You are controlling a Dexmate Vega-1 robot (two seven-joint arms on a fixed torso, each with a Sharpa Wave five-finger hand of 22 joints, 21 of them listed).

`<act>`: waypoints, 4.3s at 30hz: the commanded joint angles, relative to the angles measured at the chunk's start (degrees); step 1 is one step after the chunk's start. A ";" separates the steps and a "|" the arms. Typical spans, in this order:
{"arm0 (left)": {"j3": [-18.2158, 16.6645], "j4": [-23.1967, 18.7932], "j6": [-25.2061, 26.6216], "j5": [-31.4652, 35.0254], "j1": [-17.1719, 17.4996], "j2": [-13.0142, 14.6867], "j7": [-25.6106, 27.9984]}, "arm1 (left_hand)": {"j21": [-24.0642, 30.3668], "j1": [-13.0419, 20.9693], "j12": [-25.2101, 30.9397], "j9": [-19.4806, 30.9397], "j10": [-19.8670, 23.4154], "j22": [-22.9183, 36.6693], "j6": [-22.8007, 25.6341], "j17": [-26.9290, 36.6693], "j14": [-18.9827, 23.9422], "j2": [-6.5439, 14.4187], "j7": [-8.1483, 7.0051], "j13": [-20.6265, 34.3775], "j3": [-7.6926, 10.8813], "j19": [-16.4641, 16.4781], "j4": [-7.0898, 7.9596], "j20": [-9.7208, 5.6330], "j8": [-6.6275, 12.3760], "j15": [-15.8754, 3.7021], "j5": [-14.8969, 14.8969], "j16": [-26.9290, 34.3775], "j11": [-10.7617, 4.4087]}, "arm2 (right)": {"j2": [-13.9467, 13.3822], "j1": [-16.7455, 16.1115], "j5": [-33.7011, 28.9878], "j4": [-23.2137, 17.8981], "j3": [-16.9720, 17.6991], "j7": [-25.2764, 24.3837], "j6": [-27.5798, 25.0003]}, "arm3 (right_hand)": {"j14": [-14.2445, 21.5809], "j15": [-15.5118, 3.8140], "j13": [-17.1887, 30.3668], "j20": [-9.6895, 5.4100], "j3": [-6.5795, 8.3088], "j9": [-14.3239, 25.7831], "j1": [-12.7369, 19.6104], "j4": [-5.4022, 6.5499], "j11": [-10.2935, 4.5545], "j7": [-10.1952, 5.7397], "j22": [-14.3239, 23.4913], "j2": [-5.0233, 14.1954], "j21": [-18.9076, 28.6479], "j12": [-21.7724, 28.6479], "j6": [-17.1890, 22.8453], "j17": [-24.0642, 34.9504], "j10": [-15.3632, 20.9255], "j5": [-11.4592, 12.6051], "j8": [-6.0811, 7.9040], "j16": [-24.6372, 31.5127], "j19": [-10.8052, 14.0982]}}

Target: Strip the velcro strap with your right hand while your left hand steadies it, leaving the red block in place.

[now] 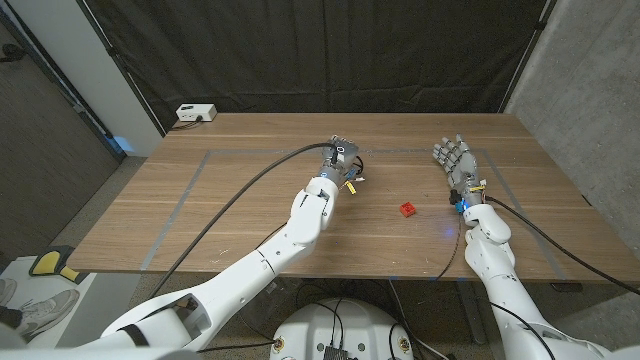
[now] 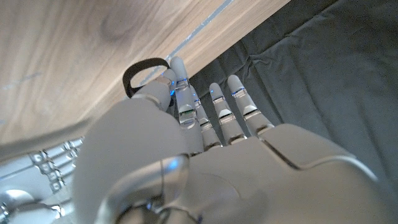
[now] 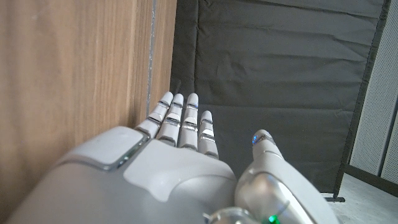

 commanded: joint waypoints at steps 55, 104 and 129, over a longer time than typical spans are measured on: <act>3.20 20.53 -30.05 -28.07 -10.00 -1.21 46.14 | 10.82 0.70 8.13 9.21 -8.55 3.40 -4.34 13.57 -3.01 2.07 -11.47 12.40 -7.49 -5.53 3.41 -4.21 7.73 -10.23 -0.82 3.76 -0.86 | -25.48 -18.30 -27.97 -39.47 -9.98 -22.04 -13.55 | 18.52 -12.84 6.73 -0.82 1.28 0.49 24.09 -5.11 -6.14 -0.86 6.81 -1.59 11.73 8.00 14.71 22.71 20.86 -0.20 0.01 29.65 9.19; 7.26 29.75 -24.21 -24.54 -10.35 -7.47 65.58 | 18.82 -0.77 26.88 5.84 -9.85 0.83 -7.30 37.88 -6.71 2.24 -17.81 40.26 -17.49 -17.21 7.27 7.25 8.11 -8.39 1.19 21.88 -0.64 | -27.74 -22.19 -24.15 -48.45 -6.05 -13.43 -20.22 | 6.17 -10.95 15.50 2.24 -7.37 1.01 21.55 -2.51 -6.14 -3.45 11.66 -2.86 13.46 12.71 15.15 33.73 13.13 -0.12 -1.48 39.74 -4.45; 6.64 29.92 -26.15 -27.84 -10.36 -7.92 64.23 | 49.79 2.34 50.81 4.93 22.77 23.14 -4.87 44.62 13.81 0.52 -17.11 52.36 -17.96 -12.87 7.23 0.62 5.58 -9.61 1.04 50.65 -0.59 | -29.77 -19.05 -14.57 -43.56 -6.59 -3.48 -13.41 | 6.76 -10.88 20.18 2.65 -9.72 1.07 20.77 -2.55 -7.16 -2.98 12.59 -3.01 15.08 18.57 19.79 38.76 15.03 0.26 -0.25 45.42 -4.94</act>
